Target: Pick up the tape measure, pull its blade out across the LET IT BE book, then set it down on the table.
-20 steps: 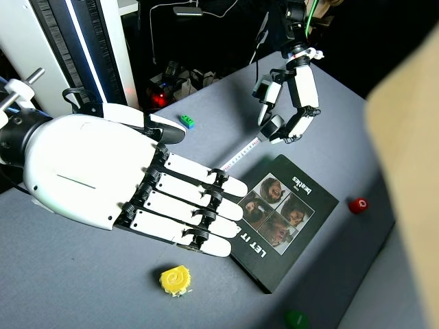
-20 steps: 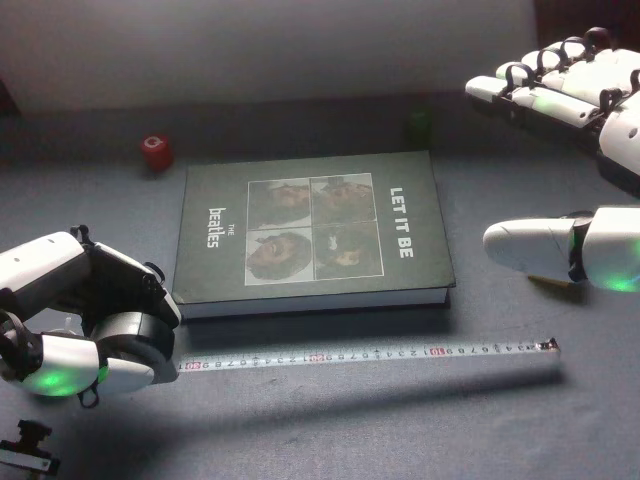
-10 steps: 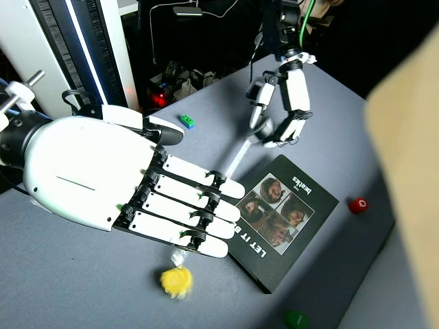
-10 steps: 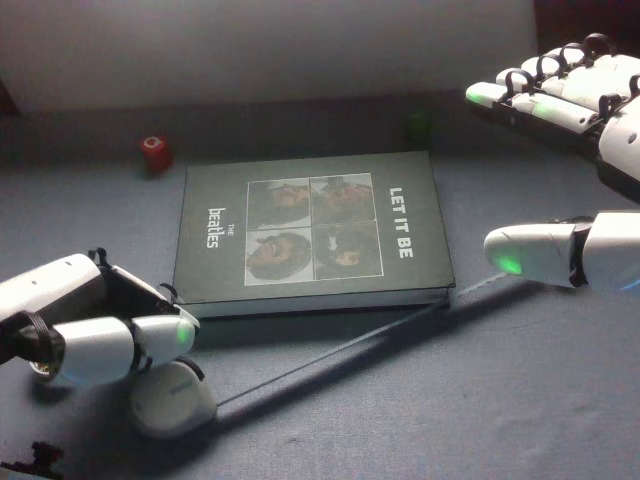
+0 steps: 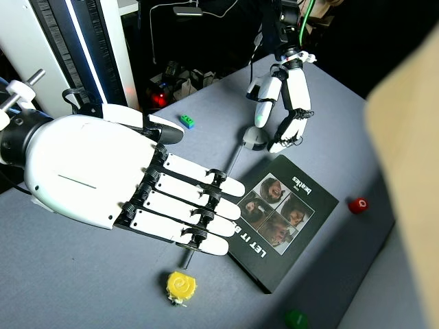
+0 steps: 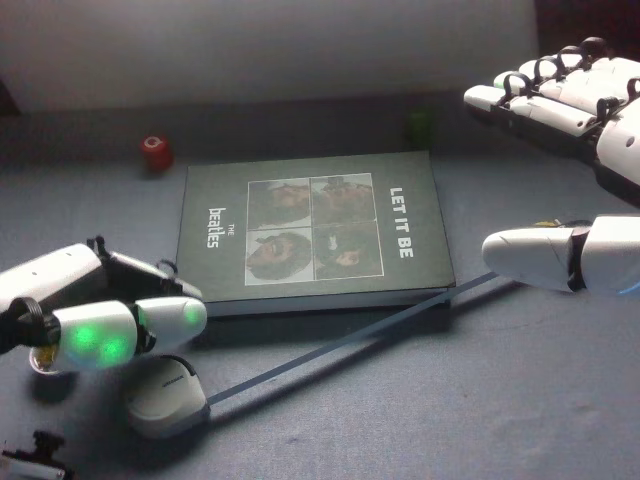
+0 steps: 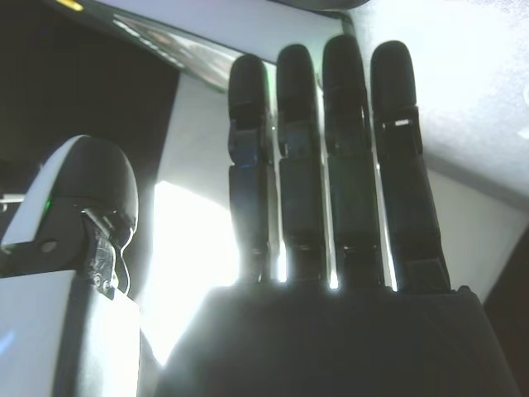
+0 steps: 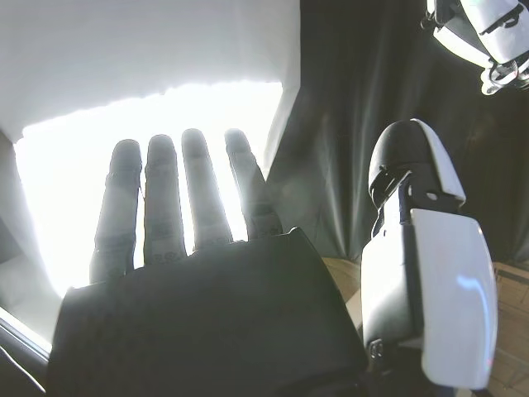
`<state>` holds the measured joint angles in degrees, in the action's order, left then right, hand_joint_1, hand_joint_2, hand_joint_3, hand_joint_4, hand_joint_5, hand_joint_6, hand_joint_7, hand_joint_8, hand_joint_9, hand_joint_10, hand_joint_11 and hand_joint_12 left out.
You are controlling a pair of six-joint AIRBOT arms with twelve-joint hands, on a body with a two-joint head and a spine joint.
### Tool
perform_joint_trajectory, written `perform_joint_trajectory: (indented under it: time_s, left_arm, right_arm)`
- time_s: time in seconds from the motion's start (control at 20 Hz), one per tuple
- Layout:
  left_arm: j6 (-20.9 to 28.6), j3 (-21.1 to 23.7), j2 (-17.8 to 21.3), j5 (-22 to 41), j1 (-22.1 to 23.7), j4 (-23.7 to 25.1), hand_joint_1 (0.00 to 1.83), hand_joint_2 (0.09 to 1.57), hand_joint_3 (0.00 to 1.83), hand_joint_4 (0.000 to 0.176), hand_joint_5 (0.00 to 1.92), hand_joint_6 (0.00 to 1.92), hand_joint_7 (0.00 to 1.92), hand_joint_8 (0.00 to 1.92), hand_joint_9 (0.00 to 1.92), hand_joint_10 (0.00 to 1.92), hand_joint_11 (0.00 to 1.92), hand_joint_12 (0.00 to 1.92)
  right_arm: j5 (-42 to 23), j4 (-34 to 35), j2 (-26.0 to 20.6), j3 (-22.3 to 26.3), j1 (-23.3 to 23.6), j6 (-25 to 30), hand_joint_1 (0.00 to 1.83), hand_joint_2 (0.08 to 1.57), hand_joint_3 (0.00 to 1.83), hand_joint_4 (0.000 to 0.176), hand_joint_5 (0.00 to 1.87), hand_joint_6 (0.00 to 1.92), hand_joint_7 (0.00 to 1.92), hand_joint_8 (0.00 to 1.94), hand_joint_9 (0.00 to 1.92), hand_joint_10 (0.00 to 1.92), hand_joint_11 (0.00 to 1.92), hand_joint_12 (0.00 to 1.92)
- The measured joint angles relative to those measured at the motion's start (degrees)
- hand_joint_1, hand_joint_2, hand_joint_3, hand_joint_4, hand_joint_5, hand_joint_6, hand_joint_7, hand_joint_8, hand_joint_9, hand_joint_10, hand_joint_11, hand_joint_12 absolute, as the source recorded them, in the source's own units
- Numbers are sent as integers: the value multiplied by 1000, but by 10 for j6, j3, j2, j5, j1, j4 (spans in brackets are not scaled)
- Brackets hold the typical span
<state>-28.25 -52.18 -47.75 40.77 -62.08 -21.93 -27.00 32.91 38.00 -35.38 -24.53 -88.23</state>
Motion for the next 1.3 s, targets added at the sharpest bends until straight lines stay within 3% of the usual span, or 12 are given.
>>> perform_joint_trajectory:
  time_s: [0.5, 0.7, 0.75, 0.8, 0.85, 0.9, 0.95, 1.0, 1.1, 1.2, 1.25, 1.3]
  left_arm:
    - [-59, -46, 20, -113, 166, 14, 201, 1107, 1, 0, 578, 5, 550, 4, 559, 1, 333, 648]
    - [-234, -47, 19, -246, 305, -71, 244, 1117, 0, 0, 704, 7, 716, 9, 667, 15, 409, 735]
    - [-288, -47, 17, -272, 334, -99, 295, 1105, 1, 0, 759, 6, 773, 12, 712, 23, 427, 785]
    - [-339, -47, 11, -294, 360, -130, 354, 1088, 1, 0, 825, 11, 800, 13, 758, 38, 456, 839]
    - [-372, -41, 7, -308, 371, -152, 427, 1085, 1, 0, 914, 30, 850, 32, 859, 118, 614, 1016]
    - [-436, -28, 7, -323, 384, -200, 511, 1104, 2, 0, 979, 52, 904, 125, 732, 961, 743, 1422]
    - [-474, -18, 7, -327, 392, -236, 805, 1213, 0, 130, 778, 1106, 925, 451, 733, 1680, 841, 1821]
    - [-509, -9, 7, -330, 399, -271, 849, 1258, 0, 167, 702, 1389, 771, 1270, 813, 1873, 942, 1901]
    - [-614, 10, 2, -322, 416, -373, 922, 1206, 0, 12, 787, 1836, 895, 1895, 1030, 1919, 1138, 1920]
    - [-734, 29, 2, -308, 443, -460, 965, 1149, 0, 8, 1059, 1918, 1153, 1920, 1183, 1921, 1267, 1921]
    - [-817, 40, 0, -290, 456, -533, 989, 1132, 0, 1, 1190, 1920, 1284, 1921, 1291, 1921, 1373, 1921]
    - [-840, 48, 0, -276, 459, -565, 1012, 1115, 0, 0, 1275, 1921, 1349, 1921, 1365, 1921, 1454, 1921]
  right_arm:
    - [4, -1, 0, 5, 0, -1, 0, 1114, 1, 41, 0, 0, 0, 0, 0, 0, 0, 258]
    - [5, -3, -2, 6, 0, -2, 0, 1131, 2, 0, 167, 24, 304, 30, 297, 70, 0, 1080]
    - [5, -3, -2, 6, 0, -2, 0, 1140, 3, 0, 310, 47, 471, 65, 497, 173, 134, 1300]
    - [5, -3, -2, 6, 0, -1, 41, 1159, 0, 0, 495, 44, 611, 128, 508, 750, 357, 1456]
    - [5, -4, -2, 6, 0, -1, 203, 1178, 1, 0, 601, 465, 586, 693, 557, 1419, 628, 1746]
    - [7, -4, -2, 6, 0, -2, 356, 1168, 0, 0, 563, 1099, 547, 1236, 655, 1807, 846, 1886]
    - [8, -4, -2, 6, 0, -2, 501, 1160, 0, 0, 591, 1574, 594, 1630, 860, 1898, 1121, 1914]
    - [9, -4, -2, 7, 0, -1, 632, 1146, 0, 0, 681, 1852, 702, 1879, 1065, 1916, 1352, 1920]
    - [7, -4, -2, 7, 0, -1, 781, 1151, 0, 0, 970, 1918, 1173, 1939, 1449, 1921, 1711, 1921]
    - [7, -4, -2, 7, 0, -1, 820, 1225, 10, 20, 1257, 1921, 1483, 1941, 1657, 1921, 1907, 1921]
    - [7, -4, -2, 7, 0, -1, 817, 1284, 13, 145, 1321, 1921, 1539, 1941, 1693, 1921, 1918, 1921]
    - [7, -4, -2, 7, 0, -1, 818, 1326, 21, 170, 1362, 1921, 1563, 1941, 1717, 1921, 1920, 1921]
